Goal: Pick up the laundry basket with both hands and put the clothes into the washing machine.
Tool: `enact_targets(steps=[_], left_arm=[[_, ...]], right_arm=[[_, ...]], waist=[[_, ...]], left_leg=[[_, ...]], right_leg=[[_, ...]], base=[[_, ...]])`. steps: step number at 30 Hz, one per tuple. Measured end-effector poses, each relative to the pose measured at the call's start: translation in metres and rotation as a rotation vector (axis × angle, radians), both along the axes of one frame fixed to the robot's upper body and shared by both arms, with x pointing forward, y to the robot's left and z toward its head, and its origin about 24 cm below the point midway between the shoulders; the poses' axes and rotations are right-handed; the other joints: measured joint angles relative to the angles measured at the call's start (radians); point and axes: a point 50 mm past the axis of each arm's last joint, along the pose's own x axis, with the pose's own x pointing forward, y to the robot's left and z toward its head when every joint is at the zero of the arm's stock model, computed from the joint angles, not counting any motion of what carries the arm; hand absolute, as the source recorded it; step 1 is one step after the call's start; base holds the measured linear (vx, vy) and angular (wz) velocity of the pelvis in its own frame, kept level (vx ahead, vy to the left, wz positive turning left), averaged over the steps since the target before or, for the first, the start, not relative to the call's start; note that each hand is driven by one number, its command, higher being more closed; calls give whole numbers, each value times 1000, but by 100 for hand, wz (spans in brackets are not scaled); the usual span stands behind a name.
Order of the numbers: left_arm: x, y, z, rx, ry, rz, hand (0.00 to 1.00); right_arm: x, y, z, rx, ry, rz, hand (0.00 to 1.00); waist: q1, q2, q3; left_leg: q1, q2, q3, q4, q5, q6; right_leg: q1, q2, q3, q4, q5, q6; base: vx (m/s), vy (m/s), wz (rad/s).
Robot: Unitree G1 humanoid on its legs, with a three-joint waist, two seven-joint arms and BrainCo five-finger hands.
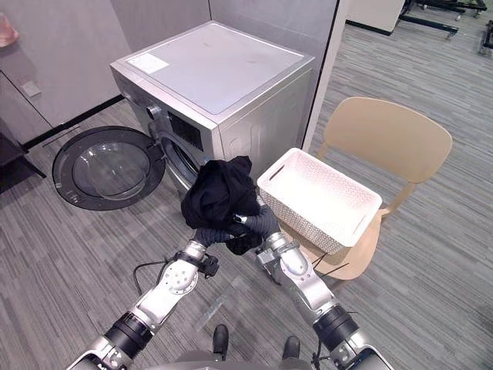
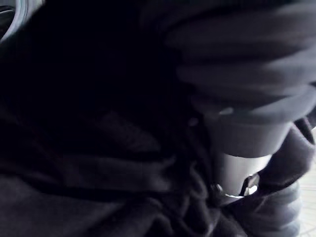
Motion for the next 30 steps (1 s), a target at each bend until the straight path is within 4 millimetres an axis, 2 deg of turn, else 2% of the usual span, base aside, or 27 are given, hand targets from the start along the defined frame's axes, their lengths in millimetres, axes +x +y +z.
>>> enact_targets(steps=[4, 5, 13, 19, 22, 26, 29, 30], left_arm=[[0, -1, 0, 12, -9, -1, 100], [0, -1, 0, 18, -12, -3, 100], [0, 1, 0, 8, -5, 6, 100], [-1, 11, -3, -81, 34, 97, 100], [-1, 23, -4, -124, 45, 171, 100], [-8, 47, -9, -166, 63, 285, 100], [-19, 71, -22, -161, 112, 389, 100], [-21, 73, -24, -160, 119, 400, 100]], right_arm=[[-4, 0, 0, 24, 8, 3, 100], [-5, -1, 0, 26, 10, 2, 0], [-12, -3, -4, 13, -10, 5, 0], [-17, -10, -9, -86, -60, -60, 0], [-23, -19, -6, -156, -117, -111, 0], [-26, -49, -5, -281, -161, -273, 0], [-34, -82, -12, -374, -141, -432, 0], [-35, -86, -14, -387, -133, -445, 0]], waist=[[-1, 4, -8], [-1, 5, -9], [2, 5, -12], [1, 5, -15], [1, 5, -16], [-1, 5, -16], [-3, 5, -16], [-3, 5, -16]], left_leg=[[-3, 7, -6, 0, 4, -6], [-4, 7, -7, 0, 5, -7], [-4, 15, -26, 0, 8, -12], [0, 18, -22, -2, 8, -12], [3, 21, -18, -3, 8, -12], [12, 23, -6, -8, 6, -15], [21, 24, -1, -19, 4, -18], [22, 24, -1, -19, 4, -18]], right_leg=[[0, 10, -2, -4, 1, -2], [0, 11, -3, -4, 1, -2], [10, 19, -17, -4, 0, -3], [11, 20, -12, -4, 0, -2], [11, 23, -7, -4, -1, -3], [11, 24, 5, -4, -3, -4], [10, 23, 10, 3, -10, -4], [10, 23, 9, 5, -12, -4]], base=[[-8, -6, 0], [-19, -13, 4], [-8, -12, 6], [-5, -3, -2], [-2, -8, -6], [4, -6, -8], [5, -1, -3], [0, 0, 0]])
